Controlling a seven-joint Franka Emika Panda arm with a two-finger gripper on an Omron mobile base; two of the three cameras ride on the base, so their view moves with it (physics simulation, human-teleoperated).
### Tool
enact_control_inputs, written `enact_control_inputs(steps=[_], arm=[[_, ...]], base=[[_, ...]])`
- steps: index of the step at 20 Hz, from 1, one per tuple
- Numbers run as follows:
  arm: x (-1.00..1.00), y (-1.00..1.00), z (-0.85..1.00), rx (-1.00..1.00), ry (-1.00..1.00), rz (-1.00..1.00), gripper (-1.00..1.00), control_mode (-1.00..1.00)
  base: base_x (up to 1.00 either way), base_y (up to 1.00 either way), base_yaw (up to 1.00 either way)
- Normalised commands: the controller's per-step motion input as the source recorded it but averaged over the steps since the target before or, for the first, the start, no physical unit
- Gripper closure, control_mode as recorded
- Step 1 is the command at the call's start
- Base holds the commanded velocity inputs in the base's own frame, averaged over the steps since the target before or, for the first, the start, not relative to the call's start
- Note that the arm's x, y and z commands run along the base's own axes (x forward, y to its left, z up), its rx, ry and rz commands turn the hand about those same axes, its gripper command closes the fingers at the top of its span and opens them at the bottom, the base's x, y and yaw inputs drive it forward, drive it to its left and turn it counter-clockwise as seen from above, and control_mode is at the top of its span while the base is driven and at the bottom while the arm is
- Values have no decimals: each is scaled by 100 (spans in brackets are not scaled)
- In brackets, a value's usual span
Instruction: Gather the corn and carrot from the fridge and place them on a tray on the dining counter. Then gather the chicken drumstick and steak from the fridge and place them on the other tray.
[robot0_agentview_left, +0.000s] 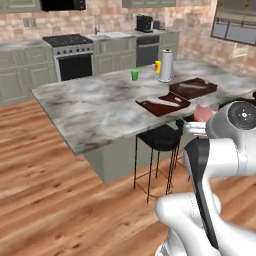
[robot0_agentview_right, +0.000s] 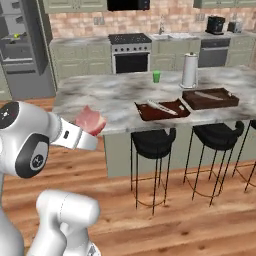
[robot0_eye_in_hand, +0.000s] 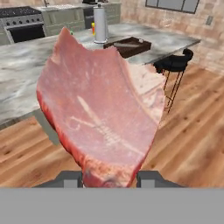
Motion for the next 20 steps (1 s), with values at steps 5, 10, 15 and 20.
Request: enact_control_inputs(steps=[5,10,15,20], arm=[[0,0,0,0,0,0,100,100],[0,0,0,0,0,0,100,100],[0,0,0,0,0,0,100,100],[0,0,0,0,0,0,100,100]], base=[[-28,-100,50],[-12,-100,44],[0,-100,45],[6,-100,49]])
